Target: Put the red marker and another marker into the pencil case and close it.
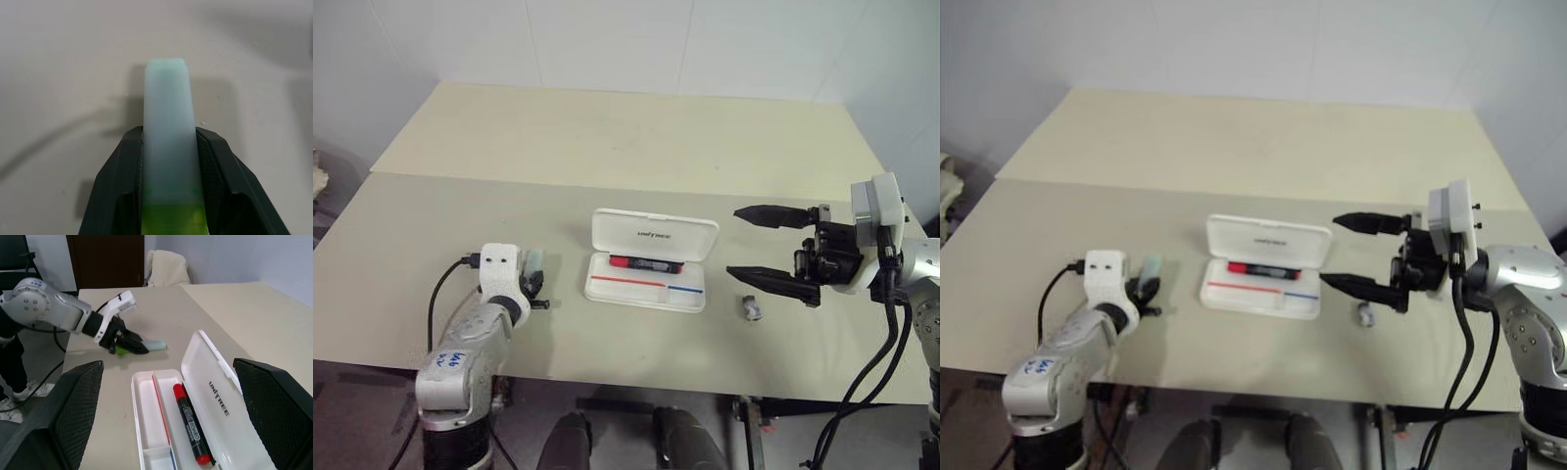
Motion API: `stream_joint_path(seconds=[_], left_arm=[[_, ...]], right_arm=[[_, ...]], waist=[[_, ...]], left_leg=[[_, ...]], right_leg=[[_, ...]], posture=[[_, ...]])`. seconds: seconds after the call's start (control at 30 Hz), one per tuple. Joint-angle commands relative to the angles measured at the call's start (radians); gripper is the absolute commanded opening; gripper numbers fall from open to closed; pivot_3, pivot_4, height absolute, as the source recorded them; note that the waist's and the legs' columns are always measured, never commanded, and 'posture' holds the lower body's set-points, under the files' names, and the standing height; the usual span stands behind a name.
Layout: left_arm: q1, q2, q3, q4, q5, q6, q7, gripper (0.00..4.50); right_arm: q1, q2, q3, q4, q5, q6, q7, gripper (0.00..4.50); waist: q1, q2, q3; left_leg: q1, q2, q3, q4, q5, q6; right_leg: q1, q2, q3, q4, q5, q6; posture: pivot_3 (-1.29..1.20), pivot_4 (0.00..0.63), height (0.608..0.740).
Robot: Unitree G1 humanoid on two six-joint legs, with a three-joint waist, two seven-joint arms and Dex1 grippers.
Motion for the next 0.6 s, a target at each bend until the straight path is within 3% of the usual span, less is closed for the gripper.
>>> stream_joint_path(seconds=[0.03,0.17,0.3,0.47,0.6], left_arm=[[-0.024,0.111,0.094,0.011,-0.091,-0.138,-0.193,1.09],[-0.052,0.239,0.157,0.060,-0.183,-0.231,-0.379,1.09],[-0.115,0.365,0.184,0.140,-0.273,-0.363,-0.610,1.09],[-0.169,0.489,0.097,0.199,-0.341,-0.426,-0.871,1.09],[-0.243,0.521,-0.018,0.242,-0.356,-0.467,-1.027,1.09]], right_arm=[[-0.009,0.002,-0.003,-0.013,-0.001,-0.026,-0.001,4.50],[0.000,0.006,-0.007,-0.016,-0.006,-0.037,-0.007,4.50],[0.027,0.008,-0.020,-0.036,-0.003,-0.043,-0.021,4.50],[0.069,0.011,-0.037,-0.064,0.004,-0.049,-0.047,4.50],[0.087,0.017,-0.037,-0.080,0.003,-0.057,-0.068,4.50]], waist=[[-0.003,-0.001,0.001],[0.000,-0.001,0.001],[0.004,-0.001,0.001],[0.001,0.000,0.001],[0.001,0.000,0.002]], left_leg=[[0.000,0.000,0.000,0.000,0.000,0.000],[-0.004,0.000,0.001,-0.002,0.000,-0.001],[-0.008,0.000,0.001,-0.005,-0.001,-0.002],[-0.016,0.001,0.000,-0.005,-0.002,-0.002],[-0.016,0.001,0.000,-0.005,-0.002,-0.002]], right_leg=[[-0.001,0.000,0.000,0.000,0.000,0.000],[-0.006,-0.001,0.000,0.001,0.001,0.001],[-0.012,-0.002,-0.001,0.003,0.007,0.013],[-0.019,-0.002,-0.003,0.003,0.006,0.012],[-0.019,-0.002,-0.003,0.003,0.006,0.012]], posture=[[0.00,0.150,0.740],[0.00,0.150,0.740],[0.00,0.150,0.740],[0.00,0.150,0.740],[0.00,0.150,0.740]])
